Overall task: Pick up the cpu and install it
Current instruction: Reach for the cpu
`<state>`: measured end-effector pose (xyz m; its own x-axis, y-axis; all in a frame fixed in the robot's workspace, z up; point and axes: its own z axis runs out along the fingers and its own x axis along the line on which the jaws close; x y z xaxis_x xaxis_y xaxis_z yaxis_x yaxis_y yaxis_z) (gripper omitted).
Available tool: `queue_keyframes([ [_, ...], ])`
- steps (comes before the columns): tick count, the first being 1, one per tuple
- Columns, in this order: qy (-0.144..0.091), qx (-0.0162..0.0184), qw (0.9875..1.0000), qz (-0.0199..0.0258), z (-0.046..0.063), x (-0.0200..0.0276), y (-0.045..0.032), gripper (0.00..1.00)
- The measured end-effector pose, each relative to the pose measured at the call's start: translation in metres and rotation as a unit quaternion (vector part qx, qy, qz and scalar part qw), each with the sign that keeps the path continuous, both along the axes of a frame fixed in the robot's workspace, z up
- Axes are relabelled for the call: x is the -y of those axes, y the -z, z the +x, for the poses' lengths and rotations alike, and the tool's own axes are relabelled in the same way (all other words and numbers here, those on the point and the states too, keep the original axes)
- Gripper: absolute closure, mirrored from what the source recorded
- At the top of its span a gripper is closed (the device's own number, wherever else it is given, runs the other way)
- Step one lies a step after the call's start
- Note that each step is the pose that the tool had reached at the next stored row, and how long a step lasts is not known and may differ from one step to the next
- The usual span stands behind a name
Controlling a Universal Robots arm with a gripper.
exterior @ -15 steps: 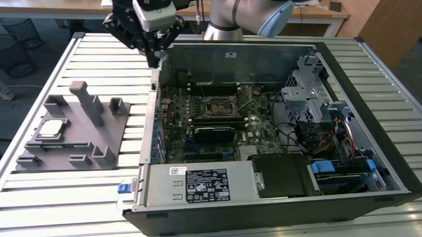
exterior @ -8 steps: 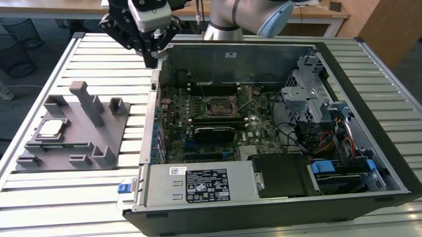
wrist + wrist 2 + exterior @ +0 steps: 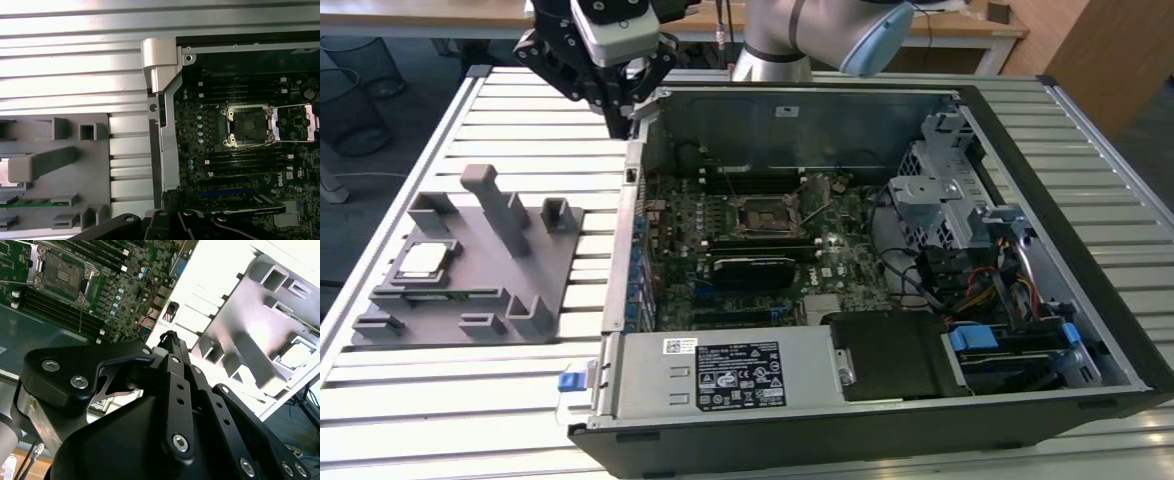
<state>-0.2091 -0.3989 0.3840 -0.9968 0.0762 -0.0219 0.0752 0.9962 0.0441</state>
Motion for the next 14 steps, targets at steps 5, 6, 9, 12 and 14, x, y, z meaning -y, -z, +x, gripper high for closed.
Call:
queue_keyframes([
  [5, 0.0, -0.0002, 1.0, 0.0, -0.0026, 0.0, 0.0006, 0.89],
  [6, 0.0, -0.0003, 1.0, 0.0, -0.0032, 0.0, 0.0006, 0.89],
  [9, 0.0, -0.0003, 1.0, 0.0, -0.0048, 0.0, 0.0009, 0.89],
  [12, 0.0, -0.0003, 1.0, 0.0, -0.0063, 0.0, 0.0012, 0.89],
  [14, 0.0, -0.0003, 1.0, 0.0, -0.0075, 0.0, 0.0014, 0.89],
])
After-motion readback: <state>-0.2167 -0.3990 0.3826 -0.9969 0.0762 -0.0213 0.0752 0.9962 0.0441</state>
